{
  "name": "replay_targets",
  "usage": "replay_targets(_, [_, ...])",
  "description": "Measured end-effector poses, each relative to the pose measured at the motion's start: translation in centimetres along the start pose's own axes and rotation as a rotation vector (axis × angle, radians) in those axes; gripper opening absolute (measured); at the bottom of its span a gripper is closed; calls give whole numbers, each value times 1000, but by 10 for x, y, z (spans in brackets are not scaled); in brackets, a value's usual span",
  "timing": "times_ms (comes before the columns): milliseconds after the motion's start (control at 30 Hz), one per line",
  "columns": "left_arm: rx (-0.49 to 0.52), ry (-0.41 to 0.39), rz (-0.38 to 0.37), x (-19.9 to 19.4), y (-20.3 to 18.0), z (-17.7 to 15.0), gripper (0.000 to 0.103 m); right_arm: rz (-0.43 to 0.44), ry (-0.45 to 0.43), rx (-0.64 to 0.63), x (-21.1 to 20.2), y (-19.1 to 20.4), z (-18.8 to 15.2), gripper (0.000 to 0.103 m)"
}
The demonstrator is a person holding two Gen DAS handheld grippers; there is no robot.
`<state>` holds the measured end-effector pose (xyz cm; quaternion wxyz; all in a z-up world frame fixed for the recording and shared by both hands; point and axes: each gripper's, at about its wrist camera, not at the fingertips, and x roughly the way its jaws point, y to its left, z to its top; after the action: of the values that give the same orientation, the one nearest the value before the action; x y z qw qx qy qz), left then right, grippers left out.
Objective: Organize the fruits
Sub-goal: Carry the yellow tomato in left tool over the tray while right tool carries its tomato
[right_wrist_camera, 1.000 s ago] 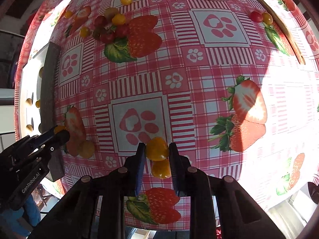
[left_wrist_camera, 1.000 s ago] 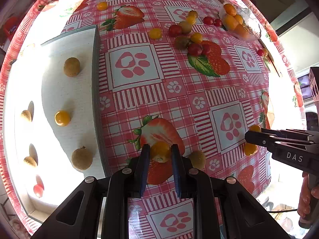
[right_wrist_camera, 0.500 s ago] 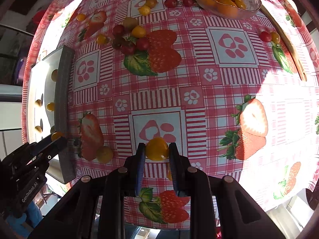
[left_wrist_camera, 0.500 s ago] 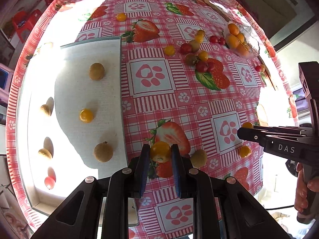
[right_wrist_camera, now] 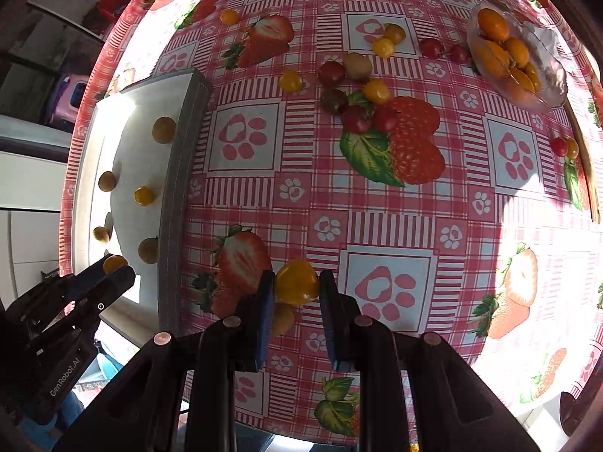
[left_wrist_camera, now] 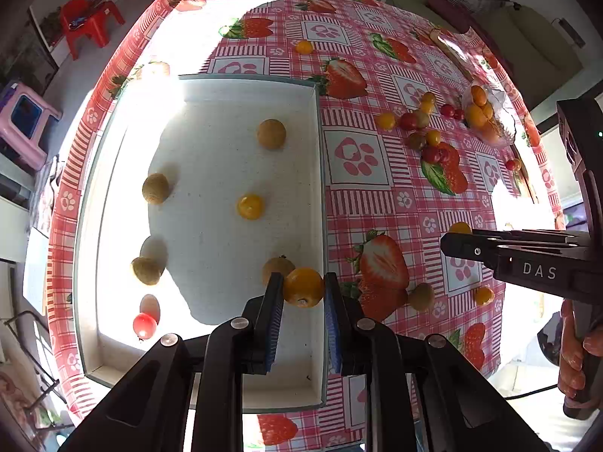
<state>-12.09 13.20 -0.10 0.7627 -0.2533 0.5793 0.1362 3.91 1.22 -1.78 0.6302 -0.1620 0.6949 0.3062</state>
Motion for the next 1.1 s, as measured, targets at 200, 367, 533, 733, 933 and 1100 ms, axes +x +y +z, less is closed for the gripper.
replay_targets(200, [-55,-11,24,-3,29,-4,23,14,0,-70,0,31,8,26])
replay_targets(367, [-93,-6,54,4,50,-7,23,28,-1,-126,5,62,22,26])
replay_targets(533, [-119,3,78,15,63,-10,23,45,2,-171,12,88,38,26])
replay_targets(733, [-142,20,86,30,70,-11,23,53,15,-210,28,112,60,26])
replay_targets(933, [-141,30,96,37,70,-12,23,33,41,-206,51,121,76,26])
replay_targets(1100, [-140,46,104,45,69,-13,23,8,62,-193,70,122,85,26])
